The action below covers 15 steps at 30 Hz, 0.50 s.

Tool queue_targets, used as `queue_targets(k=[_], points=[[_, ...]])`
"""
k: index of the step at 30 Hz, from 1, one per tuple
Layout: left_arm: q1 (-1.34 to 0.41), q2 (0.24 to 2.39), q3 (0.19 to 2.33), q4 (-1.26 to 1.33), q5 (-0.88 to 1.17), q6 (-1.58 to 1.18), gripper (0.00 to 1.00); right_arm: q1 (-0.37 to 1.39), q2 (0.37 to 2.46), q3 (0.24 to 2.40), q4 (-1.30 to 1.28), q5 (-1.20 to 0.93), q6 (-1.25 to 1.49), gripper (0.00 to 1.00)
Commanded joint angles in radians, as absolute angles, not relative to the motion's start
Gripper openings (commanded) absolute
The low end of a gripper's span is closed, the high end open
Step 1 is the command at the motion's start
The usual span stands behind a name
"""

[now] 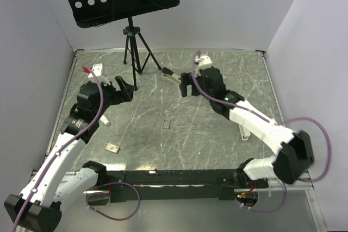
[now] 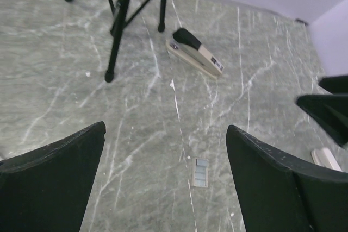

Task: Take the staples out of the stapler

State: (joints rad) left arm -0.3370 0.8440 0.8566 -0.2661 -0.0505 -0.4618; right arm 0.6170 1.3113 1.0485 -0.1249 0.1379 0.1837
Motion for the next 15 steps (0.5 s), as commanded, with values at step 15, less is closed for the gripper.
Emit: queue_targets(k=[15], points=[[-0.341, 0.773, 0.854, -0.267, -0.196, -0.488, 0.97, 0.410, 2.052, 1.683, -0.227, -0.215, -0.011, 0.92]])
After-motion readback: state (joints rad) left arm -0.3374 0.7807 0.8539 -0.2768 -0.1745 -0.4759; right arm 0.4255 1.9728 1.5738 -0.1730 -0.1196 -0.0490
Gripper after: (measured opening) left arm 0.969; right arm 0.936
